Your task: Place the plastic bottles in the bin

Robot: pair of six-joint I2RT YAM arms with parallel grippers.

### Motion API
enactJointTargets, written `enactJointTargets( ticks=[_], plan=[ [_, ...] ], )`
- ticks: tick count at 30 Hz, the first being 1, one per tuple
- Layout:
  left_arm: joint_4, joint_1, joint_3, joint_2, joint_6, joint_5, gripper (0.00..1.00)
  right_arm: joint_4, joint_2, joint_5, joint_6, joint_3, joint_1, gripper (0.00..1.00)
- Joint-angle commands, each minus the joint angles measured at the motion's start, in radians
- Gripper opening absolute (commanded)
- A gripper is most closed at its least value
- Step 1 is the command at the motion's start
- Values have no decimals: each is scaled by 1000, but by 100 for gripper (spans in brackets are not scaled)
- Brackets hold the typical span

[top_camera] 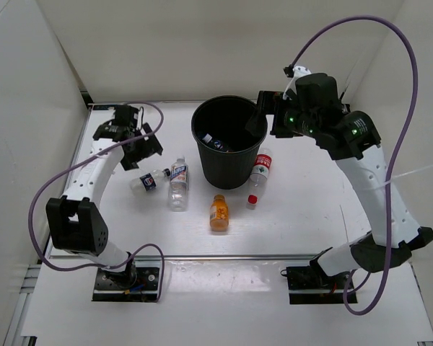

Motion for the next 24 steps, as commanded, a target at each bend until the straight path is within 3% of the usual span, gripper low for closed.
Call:
enactJointTargets(
  ticks=[1,8,15,24],
  plan=[
    [-115,4,127,30,-42,-27,100,9,17,-8,-3,-3,0,100],
    [-314,92,223,149,-361,32,100,-3,17,-28,-21,-3,-9,100],
    [-250,116,152,116,-692,117,100,-49,8,-28,-30,-12,-9,100],
    [-227,147,57,189,-767,146,100,-104,8,-37,-58,-12,-9,100]
  ],
)
